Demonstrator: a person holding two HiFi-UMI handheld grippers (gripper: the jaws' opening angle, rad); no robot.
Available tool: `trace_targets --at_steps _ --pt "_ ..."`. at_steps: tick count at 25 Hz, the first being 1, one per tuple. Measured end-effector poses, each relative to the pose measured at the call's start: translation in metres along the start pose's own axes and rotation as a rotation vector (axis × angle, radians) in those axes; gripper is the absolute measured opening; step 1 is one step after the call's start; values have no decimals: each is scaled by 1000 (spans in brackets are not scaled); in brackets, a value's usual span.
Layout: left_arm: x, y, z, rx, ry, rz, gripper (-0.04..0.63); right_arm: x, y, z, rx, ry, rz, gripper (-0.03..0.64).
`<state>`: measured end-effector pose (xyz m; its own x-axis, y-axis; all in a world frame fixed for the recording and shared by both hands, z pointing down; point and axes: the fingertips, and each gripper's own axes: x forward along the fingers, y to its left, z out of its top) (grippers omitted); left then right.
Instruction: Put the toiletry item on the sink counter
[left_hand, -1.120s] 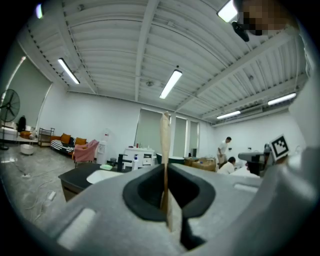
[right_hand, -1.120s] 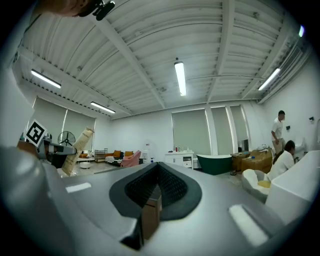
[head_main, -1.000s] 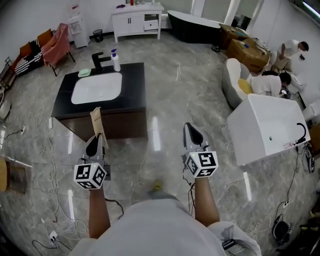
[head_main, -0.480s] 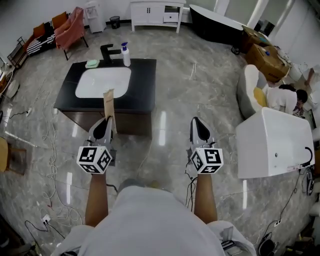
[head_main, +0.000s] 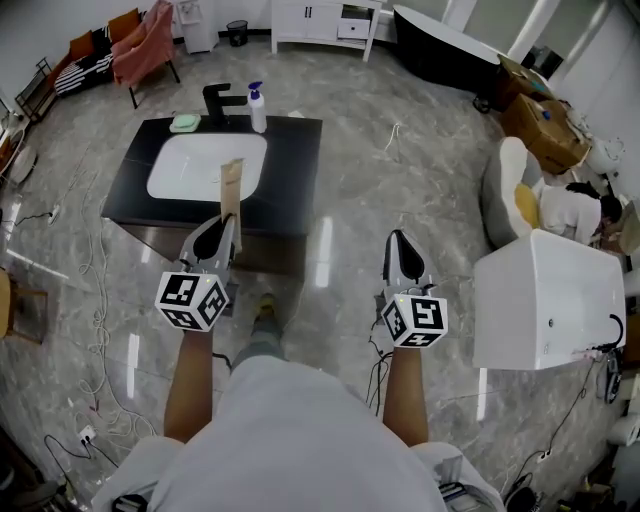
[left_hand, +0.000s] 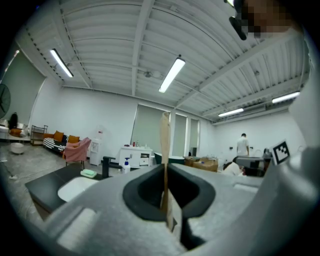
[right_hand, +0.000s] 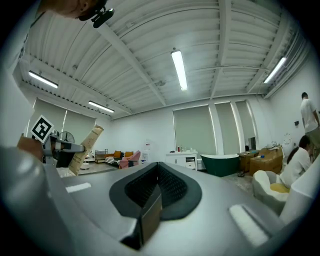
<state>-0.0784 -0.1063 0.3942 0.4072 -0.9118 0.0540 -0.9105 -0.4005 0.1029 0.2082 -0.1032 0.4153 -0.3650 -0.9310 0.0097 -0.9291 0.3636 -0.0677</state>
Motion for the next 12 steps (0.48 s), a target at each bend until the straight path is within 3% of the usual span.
trace_targets --at_steps 12 --pt "141 126 13 -46 37 -134 3 174 17 13 -10 14 -96 3"
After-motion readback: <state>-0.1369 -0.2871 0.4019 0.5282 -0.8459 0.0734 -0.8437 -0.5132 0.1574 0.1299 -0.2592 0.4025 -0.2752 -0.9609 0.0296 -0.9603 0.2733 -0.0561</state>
